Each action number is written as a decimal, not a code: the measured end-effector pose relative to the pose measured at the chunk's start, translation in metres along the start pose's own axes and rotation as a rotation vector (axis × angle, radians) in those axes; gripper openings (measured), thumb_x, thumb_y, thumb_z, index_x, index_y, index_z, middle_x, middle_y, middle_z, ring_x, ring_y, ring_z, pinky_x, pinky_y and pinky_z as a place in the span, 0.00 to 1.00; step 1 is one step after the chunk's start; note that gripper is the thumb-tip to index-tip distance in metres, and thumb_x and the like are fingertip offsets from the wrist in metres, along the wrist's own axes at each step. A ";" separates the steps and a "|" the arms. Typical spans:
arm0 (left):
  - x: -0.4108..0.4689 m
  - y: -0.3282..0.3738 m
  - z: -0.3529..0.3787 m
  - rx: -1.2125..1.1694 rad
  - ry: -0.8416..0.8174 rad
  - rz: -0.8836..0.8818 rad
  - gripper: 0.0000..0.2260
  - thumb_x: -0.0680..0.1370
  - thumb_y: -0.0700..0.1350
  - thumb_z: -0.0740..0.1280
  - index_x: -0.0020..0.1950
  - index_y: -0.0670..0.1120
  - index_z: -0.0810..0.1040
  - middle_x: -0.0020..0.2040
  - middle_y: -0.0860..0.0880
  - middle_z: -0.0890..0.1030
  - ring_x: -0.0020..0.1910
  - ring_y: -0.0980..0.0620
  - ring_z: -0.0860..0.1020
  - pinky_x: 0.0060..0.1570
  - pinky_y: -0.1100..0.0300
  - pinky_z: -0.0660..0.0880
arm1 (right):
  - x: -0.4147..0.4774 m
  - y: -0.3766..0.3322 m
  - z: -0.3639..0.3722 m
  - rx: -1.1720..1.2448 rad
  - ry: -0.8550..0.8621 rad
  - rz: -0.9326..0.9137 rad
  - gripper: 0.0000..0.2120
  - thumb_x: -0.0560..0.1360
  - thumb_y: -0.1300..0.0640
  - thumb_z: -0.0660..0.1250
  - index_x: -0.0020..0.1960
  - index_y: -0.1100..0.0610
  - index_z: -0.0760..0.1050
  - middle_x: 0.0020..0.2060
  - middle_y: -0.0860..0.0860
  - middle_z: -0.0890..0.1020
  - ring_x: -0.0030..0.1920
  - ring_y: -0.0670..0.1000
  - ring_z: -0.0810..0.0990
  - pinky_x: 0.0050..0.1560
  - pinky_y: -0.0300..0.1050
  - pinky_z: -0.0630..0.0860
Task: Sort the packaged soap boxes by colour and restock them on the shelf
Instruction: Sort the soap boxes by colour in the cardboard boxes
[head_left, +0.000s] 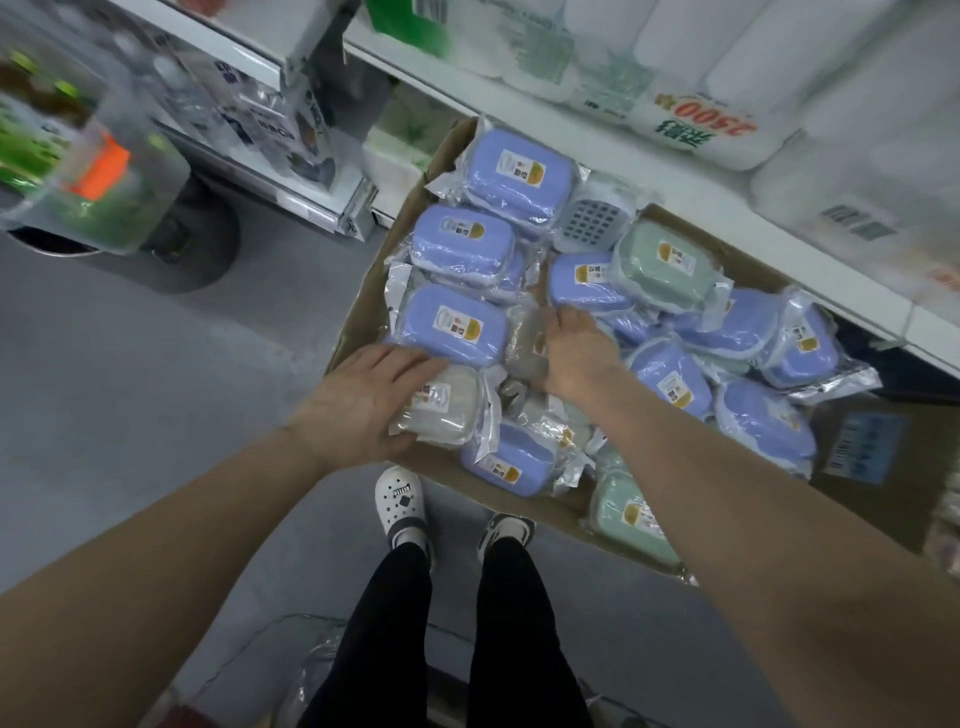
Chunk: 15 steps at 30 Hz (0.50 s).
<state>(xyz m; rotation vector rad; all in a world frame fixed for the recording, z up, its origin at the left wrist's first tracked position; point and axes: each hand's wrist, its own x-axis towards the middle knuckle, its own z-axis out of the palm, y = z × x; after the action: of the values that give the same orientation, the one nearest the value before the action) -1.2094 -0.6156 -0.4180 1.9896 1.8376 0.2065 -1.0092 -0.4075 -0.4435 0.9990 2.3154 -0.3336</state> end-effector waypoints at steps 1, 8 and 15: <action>0.003 0.000 0.001 0.000 -0.008 -0.004 0.41 0.64 0.54 0.76 0.74 0.49 0.65 0.69 0.47 0.70 0.66 0.44 0.70 0.67 0.48 0.68 | 0.004 -0.003 0.001 -0.025 -0.013 0.011 0.50 0.68 0.48 0.77 0.78 0.60 0.50 0.72 0.58 0.63 0.71 0.58 0.63 0.68 0.52 0.68; 0.006 -0.006 0.012 0.007 -0.026 -0.015 0.42 0.64 0.51 0.76 0.75 0.48 0.64 0.70 0.47 0.69 0.67 0.43 0.69 0.69 0.50 0.66 | 0.025 -0.005 0.017 -0.096 0.148 -0.004 0.47 0.66 0.37 0.75 0.75 0.57 0.59 0.67 0.55 0.71 0.66 0.57 0.66 0.65 0.53 0.63; 0.004 0.009 -0.004 0.023 -0.037 -0.064 0.42 0.64 0.52 0.77 0.74 0.48 0.64 0.68 0.45 0.70 0.64 0.41 0.71 0.64 0.46 0.71 | -0.018 0.016 -0.003 0.333 0.270 0.147 0.46 0.64 0.32 0.73 0.72 0.56 0.61 0.67 0.55 0.72 0.69 0.58 0.67 0.70 0.57 0.63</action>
<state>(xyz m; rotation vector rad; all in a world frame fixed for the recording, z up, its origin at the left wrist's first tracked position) -1.2019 -0.6113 -0.4116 1.9335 1.8853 0.1297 -0.9889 -0.4064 -0.4302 1.4467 2.4548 -0.5675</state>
